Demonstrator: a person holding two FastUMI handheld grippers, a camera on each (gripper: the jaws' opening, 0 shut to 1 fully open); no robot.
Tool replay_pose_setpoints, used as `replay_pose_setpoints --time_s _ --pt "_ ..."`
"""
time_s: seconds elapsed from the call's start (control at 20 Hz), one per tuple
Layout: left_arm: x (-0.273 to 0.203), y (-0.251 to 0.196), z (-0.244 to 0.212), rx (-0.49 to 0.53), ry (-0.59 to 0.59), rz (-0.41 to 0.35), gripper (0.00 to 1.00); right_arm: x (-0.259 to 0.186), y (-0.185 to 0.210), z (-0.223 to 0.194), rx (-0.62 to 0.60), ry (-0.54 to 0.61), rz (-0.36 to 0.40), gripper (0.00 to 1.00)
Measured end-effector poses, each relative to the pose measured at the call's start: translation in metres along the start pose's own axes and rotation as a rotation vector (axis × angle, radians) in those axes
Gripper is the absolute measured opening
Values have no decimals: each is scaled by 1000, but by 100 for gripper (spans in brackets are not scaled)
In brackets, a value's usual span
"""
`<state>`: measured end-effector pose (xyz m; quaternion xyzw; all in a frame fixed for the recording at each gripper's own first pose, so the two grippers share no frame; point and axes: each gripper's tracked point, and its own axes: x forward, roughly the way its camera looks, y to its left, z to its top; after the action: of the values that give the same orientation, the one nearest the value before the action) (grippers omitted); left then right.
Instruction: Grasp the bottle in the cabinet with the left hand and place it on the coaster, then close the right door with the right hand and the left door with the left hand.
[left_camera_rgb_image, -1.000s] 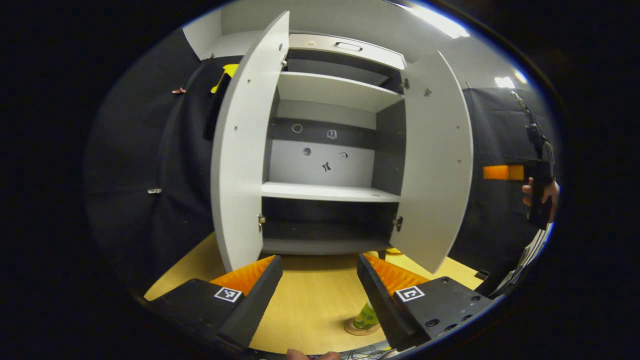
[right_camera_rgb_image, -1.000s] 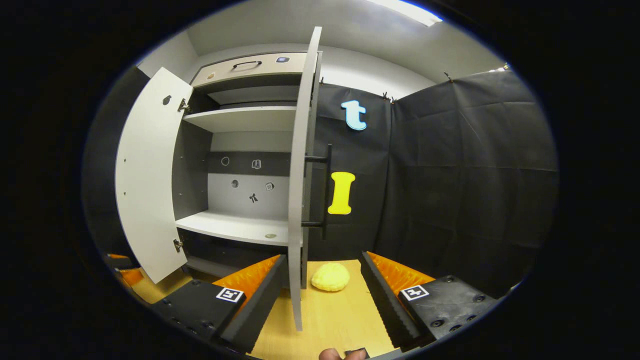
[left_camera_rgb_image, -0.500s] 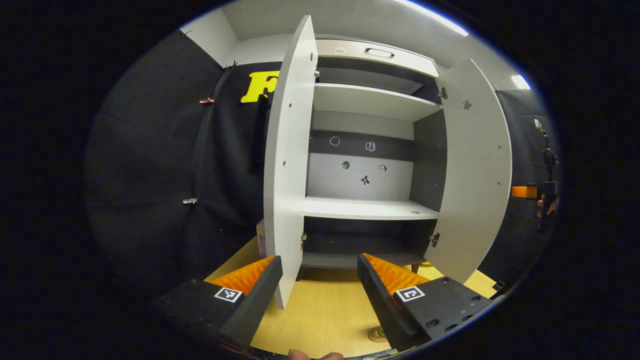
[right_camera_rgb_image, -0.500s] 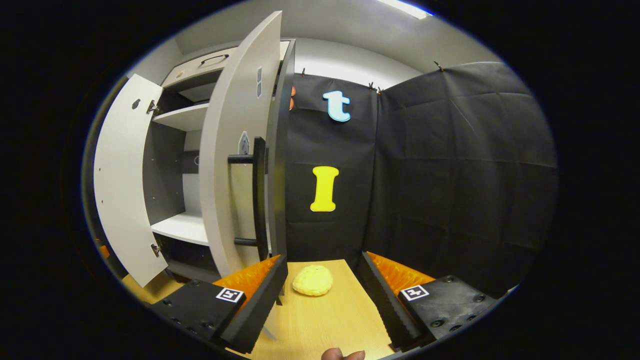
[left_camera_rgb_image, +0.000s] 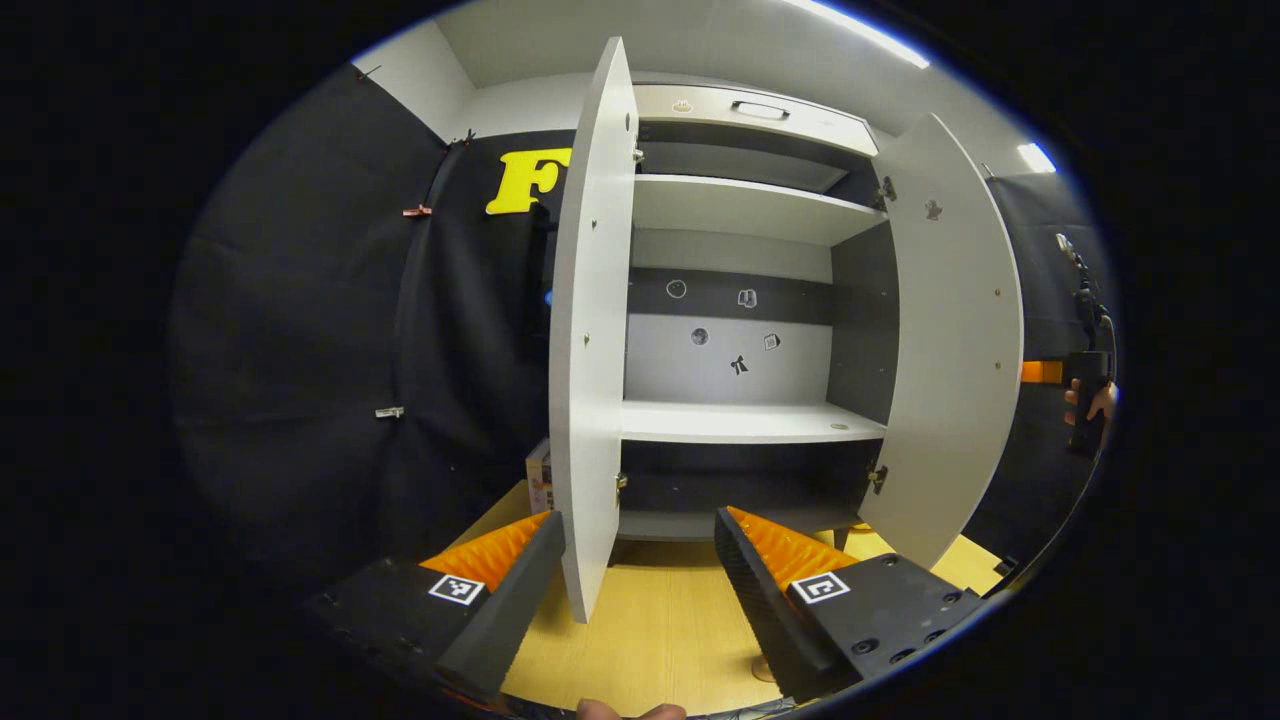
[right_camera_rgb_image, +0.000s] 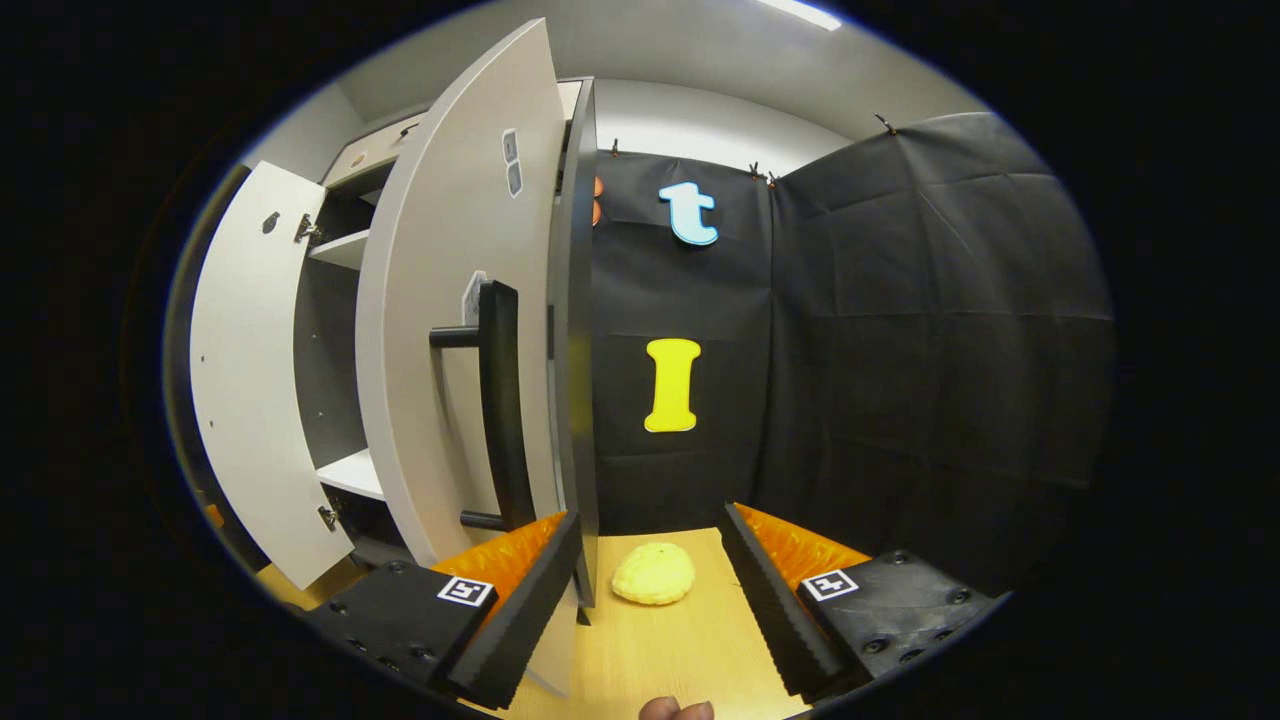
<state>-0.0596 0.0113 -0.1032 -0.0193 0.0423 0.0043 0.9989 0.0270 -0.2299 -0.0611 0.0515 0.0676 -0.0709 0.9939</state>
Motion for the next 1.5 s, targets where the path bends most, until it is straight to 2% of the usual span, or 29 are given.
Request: replay_pose_setpoints --time_s 0.5,0.95,1.15,1.5 --pt "-13 25 -2 -5 -8 14 95 3 89 -8 28 -5 120 96" --pt "-16 50 -4 -4 -16 61 96 33 162 -14 15 10 213 97" --pt "-15 62 -2 -9 -21 87 95 52 187 -16 10 9 231 97" --pt "-8 86 -2 -3 -20 120 95 87 198 -18 60 21 201 96"
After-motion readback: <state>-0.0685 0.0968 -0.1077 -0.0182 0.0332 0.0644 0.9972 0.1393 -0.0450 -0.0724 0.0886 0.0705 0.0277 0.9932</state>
